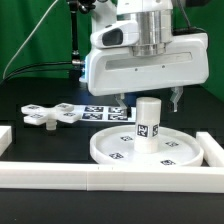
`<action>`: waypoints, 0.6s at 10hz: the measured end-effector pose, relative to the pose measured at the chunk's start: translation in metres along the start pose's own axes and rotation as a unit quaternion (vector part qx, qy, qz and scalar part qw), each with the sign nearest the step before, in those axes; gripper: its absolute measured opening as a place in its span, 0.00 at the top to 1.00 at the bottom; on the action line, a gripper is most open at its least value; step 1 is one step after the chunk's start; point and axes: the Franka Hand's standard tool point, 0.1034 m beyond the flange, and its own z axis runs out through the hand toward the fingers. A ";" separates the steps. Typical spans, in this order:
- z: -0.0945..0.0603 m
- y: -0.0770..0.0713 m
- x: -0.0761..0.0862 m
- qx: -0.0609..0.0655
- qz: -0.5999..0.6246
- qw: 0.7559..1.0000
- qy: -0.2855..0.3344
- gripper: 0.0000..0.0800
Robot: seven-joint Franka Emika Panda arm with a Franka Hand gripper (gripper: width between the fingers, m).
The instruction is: Assemble round table
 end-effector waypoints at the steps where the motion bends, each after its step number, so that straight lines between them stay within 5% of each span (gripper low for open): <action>1: 0.000 0.000 0.001 -0.002 -0.024 1.000 0.001 0.19; 6: -0.001 -0.005 0.007 -0.036 -0.234 0.971 -0.010 0.19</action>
Offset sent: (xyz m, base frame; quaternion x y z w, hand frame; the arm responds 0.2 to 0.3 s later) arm 0.0069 0.0071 0.0072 -0.0523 0.0125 -0.1894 0.9804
